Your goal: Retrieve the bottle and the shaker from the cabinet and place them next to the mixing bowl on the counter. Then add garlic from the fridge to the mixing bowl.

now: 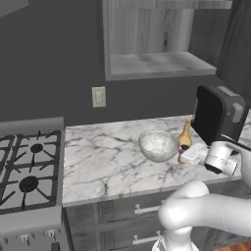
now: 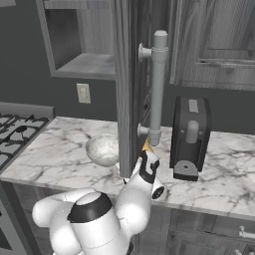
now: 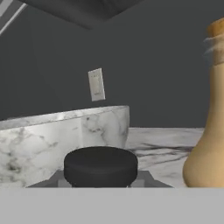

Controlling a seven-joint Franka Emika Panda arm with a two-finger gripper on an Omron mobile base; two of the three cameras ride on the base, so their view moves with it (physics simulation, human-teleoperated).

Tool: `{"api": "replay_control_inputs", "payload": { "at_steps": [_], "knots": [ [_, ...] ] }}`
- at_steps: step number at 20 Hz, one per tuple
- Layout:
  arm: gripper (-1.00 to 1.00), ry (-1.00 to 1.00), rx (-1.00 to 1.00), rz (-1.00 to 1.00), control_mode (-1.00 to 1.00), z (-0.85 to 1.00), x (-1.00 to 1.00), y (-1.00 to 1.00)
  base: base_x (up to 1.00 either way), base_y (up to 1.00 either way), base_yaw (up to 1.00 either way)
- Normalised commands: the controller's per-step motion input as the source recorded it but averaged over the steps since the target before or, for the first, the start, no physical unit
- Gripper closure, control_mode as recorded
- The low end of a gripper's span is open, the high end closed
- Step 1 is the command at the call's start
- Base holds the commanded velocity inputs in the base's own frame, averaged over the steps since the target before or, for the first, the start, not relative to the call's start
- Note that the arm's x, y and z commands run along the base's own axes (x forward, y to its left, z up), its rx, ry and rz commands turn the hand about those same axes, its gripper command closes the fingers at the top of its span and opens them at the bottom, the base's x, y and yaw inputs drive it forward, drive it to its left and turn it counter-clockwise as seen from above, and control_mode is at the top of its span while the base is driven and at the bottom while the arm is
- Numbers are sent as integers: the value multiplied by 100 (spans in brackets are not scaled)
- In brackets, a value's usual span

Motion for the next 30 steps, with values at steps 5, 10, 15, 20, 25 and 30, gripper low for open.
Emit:
{"api": "replay_control_inputs", "payload": {
  "at_steps": [5, 10, 15, 20, 25, 30],
  "knots": [
    [-100, 0, 0, 0, -100, -7, 0, 5, 0, 0, 0],
    [-100, -7, 0, 0, -100, 0, -3, -9, 0, 0, 0],
    [-100, -8, 0, 0, -100, 0, -9, -16, 0, 0, 0],
    [-100, -5, 0, 0, -100, 17, -7, -4, 0, 0, 0],
    [-100, -5, 0, 0, -100, 50, -16, -6, 0, 0, 0],
    [-100, -1, 0, 0, -100, 51, -28, -13, 0, 0, 0]
  ]
}}
